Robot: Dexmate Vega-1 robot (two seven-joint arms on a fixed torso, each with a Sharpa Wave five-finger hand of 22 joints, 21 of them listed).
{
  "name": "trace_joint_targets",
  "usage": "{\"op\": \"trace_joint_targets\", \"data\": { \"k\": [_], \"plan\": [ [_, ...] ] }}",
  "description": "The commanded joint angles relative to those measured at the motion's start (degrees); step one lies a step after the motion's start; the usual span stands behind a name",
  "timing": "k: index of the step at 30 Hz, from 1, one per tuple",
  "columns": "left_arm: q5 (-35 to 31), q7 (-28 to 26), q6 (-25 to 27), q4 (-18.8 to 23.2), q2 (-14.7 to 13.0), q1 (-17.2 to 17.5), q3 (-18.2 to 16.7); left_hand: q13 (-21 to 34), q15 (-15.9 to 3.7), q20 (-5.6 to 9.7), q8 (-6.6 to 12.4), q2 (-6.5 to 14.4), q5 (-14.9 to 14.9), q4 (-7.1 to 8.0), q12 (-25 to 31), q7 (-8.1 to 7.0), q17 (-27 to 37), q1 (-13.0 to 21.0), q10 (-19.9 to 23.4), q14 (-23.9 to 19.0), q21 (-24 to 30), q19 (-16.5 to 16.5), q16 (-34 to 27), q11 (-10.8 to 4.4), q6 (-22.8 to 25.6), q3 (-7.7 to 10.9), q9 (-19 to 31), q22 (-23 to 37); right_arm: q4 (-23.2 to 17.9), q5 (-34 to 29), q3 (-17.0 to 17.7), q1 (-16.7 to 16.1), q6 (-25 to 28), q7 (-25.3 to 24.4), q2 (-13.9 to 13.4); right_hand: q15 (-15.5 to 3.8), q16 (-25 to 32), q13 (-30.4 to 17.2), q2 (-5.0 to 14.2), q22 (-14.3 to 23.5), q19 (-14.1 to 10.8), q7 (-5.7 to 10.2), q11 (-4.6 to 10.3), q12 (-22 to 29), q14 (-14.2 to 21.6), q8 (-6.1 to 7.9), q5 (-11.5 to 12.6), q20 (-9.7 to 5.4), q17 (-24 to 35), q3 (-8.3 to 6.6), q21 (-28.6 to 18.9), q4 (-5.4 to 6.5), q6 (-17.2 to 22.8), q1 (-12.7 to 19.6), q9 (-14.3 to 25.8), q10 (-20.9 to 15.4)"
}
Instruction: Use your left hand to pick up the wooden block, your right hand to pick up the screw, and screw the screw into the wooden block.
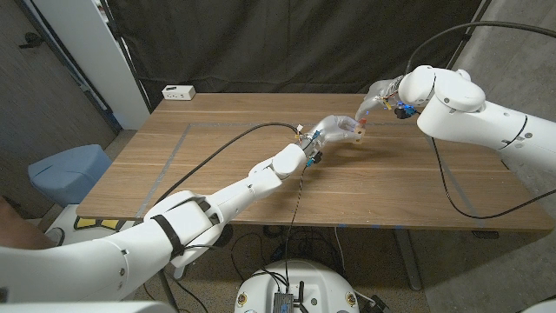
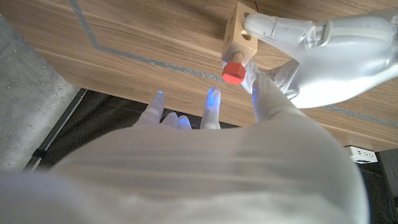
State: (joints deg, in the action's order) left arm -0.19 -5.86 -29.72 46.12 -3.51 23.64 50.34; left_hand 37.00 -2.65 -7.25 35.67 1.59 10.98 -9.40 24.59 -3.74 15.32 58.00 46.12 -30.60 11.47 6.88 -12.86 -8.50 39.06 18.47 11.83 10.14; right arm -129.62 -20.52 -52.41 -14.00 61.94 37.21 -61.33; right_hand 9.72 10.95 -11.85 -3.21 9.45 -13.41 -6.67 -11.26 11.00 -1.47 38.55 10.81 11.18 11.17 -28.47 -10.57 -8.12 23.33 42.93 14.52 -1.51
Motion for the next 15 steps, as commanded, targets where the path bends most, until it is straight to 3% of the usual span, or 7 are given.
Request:
{"op": "trace_joint_targets", "data": {
  "k": [1,15],
  "plan": [
    [-0.3,-0.3,0.8,1.6,-0.6,0.8,0.0,0.3,-6.42,0.28,0.37,0.1,0.0,0.60,4.2,-3.66,0.1,0.4,4.6,-0.4,0.0,0.1,0.0,-4.09,12.9,0.97,0.1,0.2,0.3,1.6,0.0,0.8,0.2,2.0,-0.2,0.40,0.0,-0.3,0.72,0.1,-0.1,-0.41,-0.34,0.1,-0.5,-0.02,0.2,0.47,0.0,-0.19,0.1,-0.32,0.2,0.2,0.1,0.2],
    [-0.4,-0.4,0.5,0.8,-0.2,0.4,0.1,0.1,-6.57,0.39,0.64,-0.3,-0.2,0.30,4.2,-3.70,-0.2,0.8,5.2,-0.6,0.0,0.2,0.2,-4.03,13.7,1.44,0.0,0.2,0.6,3.5,0.9,0.8,-0.8,2.1,-0.9,0.73,0.0,-0.3,1.54,0.1,-0.1,-0.51,-0.54,0.1,-0.9,-0.11,0.4,0.62,-0.1,-0.65,0.0,-0.69,0.2,1.1,0.2,0.6]
  ]
}}
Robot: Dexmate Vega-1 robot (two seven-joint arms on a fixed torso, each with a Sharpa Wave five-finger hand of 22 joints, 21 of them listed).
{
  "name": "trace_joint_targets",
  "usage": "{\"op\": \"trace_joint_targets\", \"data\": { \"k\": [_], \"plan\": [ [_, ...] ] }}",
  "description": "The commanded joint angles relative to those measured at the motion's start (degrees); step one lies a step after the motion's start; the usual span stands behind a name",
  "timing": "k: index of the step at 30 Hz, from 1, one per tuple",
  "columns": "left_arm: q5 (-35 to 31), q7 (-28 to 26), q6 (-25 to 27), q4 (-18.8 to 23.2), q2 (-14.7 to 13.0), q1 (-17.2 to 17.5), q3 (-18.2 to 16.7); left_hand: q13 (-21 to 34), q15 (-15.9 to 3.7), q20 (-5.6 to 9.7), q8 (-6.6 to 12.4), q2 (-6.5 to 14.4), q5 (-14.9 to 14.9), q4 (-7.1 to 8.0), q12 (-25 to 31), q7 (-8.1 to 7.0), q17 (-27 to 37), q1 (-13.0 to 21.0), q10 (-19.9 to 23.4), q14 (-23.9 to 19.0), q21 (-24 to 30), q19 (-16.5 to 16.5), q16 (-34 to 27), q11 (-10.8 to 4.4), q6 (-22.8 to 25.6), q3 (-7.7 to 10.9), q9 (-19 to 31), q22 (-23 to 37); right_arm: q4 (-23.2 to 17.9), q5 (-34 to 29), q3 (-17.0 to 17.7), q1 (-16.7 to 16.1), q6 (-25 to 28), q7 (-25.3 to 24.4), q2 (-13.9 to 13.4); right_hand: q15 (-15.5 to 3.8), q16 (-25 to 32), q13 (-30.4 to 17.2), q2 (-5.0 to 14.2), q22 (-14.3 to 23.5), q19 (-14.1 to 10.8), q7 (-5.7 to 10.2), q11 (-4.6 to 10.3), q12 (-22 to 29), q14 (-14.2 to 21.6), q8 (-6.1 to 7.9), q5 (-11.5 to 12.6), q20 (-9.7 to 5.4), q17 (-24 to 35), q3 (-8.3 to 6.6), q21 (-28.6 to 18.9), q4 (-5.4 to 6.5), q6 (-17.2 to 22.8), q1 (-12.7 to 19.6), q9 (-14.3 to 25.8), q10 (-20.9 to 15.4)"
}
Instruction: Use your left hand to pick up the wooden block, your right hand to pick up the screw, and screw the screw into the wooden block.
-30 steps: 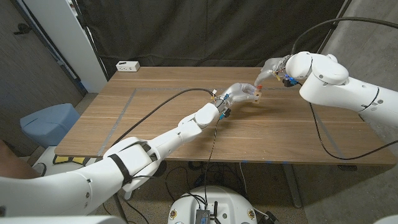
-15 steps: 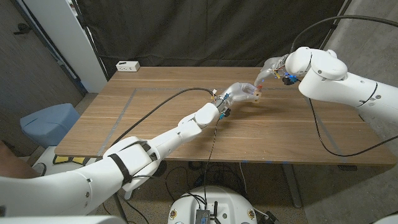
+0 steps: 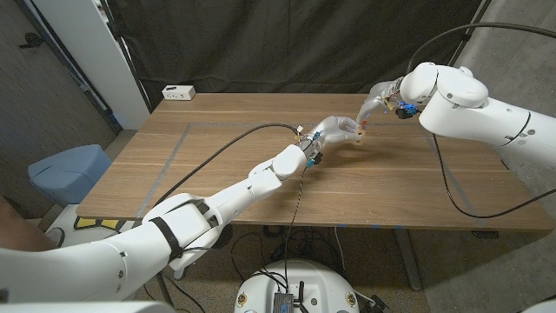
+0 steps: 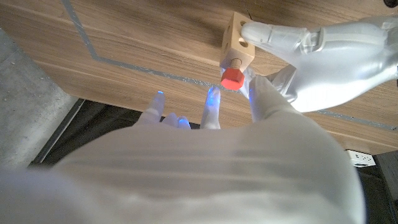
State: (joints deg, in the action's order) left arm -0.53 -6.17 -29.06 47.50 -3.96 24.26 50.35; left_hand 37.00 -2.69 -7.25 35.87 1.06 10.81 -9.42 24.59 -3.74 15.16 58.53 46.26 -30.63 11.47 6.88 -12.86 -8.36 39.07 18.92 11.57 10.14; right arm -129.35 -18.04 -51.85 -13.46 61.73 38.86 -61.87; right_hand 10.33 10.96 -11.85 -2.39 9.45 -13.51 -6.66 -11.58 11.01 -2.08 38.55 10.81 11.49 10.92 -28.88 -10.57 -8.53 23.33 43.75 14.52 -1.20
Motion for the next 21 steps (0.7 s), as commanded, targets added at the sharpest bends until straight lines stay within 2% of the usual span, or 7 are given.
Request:
{"op": "trace_joint_targets", "data": {
  "k": [1,21],
  "plan": [
    [-0.1,0.0,-0.3,-0.8,0.4,-0.3,0.1,0.1,-6.54,0.39,0.44,0.2,-0.1,0.30,4.2,-3.71,0.0,0.3,5.1,-0.6,0.0,0.2,0.2,-4.16,13.7,1.01,0.2,0.2,0.5,1.1,0.3,0.2,-0.5,0.3,-0.3,0.09,0.0,-0.3,0.76,0.1,0.0,-0.48,-0.21,0.1,-0.3,-0.10,0.5,0.29,0.1,-0.26,0.0,-0.29,0.3,0.3,0.2,0.3],
    [-0.1,0.0,-1.6,-3.5,1.4,-1.4,0.4,-0.3,-6.57,0.50,0.45,-0.2,-0.3,0.28,4.1,-3.80,-0.1,0.5,5.9,-0.7,0.0,0.3,0.3,-4.15,13.9,1.51,0.1,0.2,2.0,1.3,0.0,0.4,-1.7,0.4,0.2,-0.21,0.2,-0.3,2.10,0.1,-0.4,0.63,0.15,0.5,-0.1,0.72,0.7,-0.42,0.1,-0.91,-0.1,-0.76,2.5,1.9,0.3,-0.2]
  ]
}}
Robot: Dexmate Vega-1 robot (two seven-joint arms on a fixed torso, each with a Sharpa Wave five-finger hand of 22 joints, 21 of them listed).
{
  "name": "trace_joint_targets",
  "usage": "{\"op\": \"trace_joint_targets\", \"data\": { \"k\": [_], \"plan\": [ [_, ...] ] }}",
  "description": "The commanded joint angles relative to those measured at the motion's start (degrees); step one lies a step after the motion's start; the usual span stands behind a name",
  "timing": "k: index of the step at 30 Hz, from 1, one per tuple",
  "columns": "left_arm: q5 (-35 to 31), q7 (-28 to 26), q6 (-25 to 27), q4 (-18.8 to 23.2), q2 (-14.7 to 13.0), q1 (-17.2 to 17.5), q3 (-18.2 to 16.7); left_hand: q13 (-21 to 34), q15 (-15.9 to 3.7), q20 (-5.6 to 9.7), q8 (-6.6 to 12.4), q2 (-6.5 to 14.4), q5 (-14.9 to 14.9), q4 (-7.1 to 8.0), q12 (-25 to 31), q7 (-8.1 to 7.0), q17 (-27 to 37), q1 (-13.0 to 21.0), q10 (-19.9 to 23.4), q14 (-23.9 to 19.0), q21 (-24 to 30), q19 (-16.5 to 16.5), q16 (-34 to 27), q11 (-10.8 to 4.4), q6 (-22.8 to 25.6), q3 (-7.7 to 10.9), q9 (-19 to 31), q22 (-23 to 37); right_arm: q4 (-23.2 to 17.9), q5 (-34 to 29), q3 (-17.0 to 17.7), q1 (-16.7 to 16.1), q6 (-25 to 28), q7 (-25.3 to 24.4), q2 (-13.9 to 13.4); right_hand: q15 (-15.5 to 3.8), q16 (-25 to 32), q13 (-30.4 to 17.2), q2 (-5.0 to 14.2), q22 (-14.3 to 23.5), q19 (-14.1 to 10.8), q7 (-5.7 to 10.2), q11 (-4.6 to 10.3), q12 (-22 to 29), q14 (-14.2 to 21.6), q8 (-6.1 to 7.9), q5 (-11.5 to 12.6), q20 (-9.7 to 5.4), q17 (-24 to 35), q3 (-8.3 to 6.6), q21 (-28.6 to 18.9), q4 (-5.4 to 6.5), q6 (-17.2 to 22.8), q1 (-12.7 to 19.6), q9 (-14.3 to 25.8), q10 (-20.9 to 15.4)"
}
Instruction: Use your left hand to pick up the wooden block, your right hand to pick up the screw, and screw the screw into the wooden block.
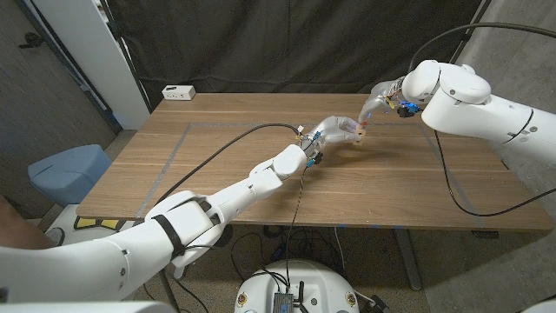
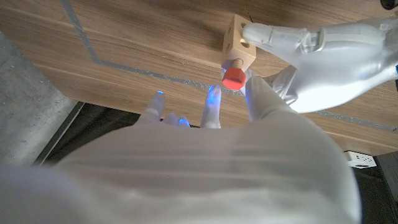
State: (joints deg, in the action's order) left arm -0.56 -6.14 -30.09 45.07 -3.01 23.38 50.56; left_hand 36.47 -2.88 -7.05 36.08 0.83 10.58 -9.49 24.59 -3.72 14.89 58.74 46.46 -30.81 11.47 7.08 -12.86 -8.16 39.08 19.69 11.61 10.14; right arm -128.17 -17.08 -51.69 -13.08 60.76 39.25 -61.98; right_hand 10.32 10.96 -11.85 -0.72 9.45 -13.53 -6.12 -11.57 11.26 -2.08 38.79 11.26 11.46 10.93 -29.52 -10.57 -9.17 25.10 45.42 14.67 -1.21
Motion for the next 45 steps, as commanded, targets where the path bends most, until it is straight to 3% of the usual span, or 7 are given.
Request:
{"op": "trace_joint_targets", "data": {
  "k": [1,45],
  "plan": [
    [0.0,0.0,-0.5,-1.0,0.4,-0.5,0.2,0.2,-6.39,0.30,0.23,0.0,-0.1,0.35,4.1,-3.84,0.1,0.3,5.8,-0.6,0.0,0.1,0.3,-4.35,13.8,0.76,0.1,0.2,0.9,0.3,-0.2,0.0,-0.6,0.1,0.4,-0.20,0.2,-0.3,0.49,0.1,-0.4,0.17,0.14,0.3,-0.1,0.56,0.3,-0.42,0.1,-0.31,-0.1,-0.17,0.9,0.3,0.2,-0.2],
    [0.1,0.4,0.4,0.2,0.1,0.0,0.2,-0.2,-6.23,0.20,-0.14,-0.2,-0.2,0.72,3.6,-3.74,0.2,0.0,5.8,-0.5,0.0,0.1,0.5,-4.38,13.2,1.82,0.0,0.2,0.3,0.8,0.6,-1.5,-0.6,-1.4,-0.1,-1.36,0.7,-0.2,1.72,0.1,-1.8,1.89,1.30,0.9,1.2,2.84,0.2,-2.00,0.0,-0.61,-0.4,-0.43,5.4,2.6,0.9,-2.2]
  ]
}}
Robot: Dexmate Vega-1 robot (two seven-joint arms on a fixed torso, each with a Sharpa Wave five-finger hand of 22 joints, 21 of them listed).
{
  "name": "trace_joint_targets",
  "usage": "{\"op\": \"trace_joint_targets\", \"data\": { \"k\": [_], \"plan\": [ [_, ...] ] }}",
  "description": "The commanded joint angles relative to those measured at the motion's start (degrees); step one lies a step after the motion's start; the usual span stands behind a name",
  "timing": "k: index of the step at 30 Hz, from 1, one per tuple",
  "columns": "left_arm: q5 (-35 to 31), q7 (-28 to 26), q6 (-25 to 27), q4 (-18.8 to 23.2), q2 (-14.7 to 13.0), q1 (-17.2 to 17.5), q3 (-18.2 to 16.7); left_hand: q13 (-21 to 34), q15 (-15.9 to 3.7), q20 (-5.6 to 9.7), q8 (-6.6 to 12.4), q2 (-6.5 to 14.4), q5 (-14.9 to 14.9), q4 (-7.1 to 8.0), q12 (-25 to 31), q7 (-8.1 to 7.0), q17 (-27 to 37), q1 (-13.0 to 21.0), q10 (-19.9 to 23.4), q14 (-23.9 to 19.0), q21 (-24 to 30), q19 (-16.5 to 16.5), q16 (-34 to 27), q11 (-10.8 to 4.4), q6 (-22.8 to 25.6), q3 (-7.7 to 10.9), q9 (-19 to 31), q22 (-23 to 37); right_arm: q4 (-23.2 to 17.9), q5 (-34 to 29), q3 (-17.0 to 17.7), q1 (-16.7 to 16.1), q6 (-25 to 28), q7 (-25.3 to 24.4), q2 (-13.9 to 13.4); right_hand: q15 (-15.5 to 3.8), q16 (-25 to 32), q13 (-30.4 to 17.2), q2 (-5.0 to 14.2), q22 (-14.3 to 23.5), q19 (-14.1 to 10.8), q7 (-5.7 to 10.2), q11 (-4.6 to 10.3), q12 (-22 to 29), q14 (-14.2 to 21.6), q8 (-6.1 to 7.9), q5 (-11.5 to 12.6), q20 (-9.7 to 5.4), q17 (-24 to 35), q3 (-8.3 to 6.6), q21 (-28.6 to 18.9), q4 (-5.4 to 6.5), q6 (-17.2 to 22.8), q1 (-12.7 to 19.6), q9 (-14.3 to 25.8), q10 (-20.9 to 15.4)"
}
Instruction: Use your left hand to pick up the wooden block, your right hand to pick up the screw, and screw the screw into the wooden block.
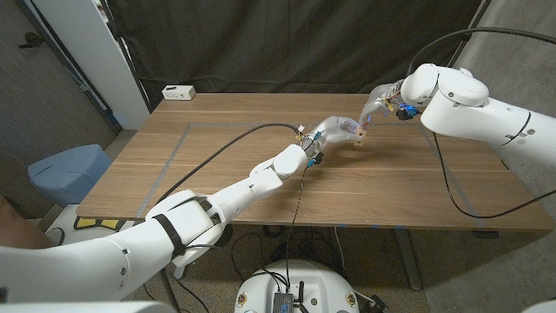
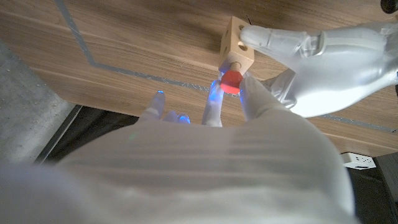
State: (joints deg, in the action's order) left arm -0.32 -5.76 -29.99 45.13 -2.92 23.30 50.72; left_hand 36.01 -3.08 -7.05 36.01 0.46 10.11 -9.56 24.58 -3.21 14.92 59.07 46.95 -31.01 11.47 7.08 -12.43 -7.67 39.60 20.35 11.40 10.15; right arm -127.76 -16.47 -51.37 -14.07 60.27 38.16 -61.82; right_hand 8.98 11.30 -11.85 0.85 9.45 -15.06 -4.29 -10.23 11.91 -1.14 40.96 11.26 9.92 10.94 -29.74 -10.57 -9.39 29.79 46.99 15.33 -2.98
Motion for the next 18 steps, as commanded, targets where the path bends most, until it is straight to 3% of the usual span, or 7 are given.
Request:
{"op": "trace_joint_targets", "data": {
  "k": [1,18],
  "plan": [
    [-0.1,0.0,0.4,0.2,0.0,0.1,0.1,0.2,-6.06,0.21,-0.08,0.1,0.3,0.82,3.6,-4.20,0.2,-0.4,5.2,-0.3,0.0,0.1,0.0,-4.87,12.6,1.17,0.3,0.2,-0.1,0.3,0.4,-0.5,0.0,-0.4,-0.2,-0.04,0.4,-0.2,0.21,0.1,-0.3,0.15,0.02,0.2,0.3,0.81,0.2,-0.57,0.0,-0.44,-0.4,-0.28,1.0,1.3,0.2,-0.5],
    [-0.1,0.1,0.3,0.3,-0.1,0.1,0.1,0.3,-6.03,0.21,-0.19,0.0,0.2,0.82,3.5,-4.25,0.2,-0.5,5.3,-0.3,0.0,0.2,0.1,-4.88,12.5,1.51,0.3,0.2,-0.4,0.0,0.1,-0.7,0.4,-0.9,-0.2,-0.57,0.6,-0.1,0.54,0.1,-0.9,0.46,0.58,0.4,1.1,1.40,0.1,-1.24,0.0,-0.40,-0.4,-0.24,2.5,2.0,0.0,-1.6]
  ]
}}
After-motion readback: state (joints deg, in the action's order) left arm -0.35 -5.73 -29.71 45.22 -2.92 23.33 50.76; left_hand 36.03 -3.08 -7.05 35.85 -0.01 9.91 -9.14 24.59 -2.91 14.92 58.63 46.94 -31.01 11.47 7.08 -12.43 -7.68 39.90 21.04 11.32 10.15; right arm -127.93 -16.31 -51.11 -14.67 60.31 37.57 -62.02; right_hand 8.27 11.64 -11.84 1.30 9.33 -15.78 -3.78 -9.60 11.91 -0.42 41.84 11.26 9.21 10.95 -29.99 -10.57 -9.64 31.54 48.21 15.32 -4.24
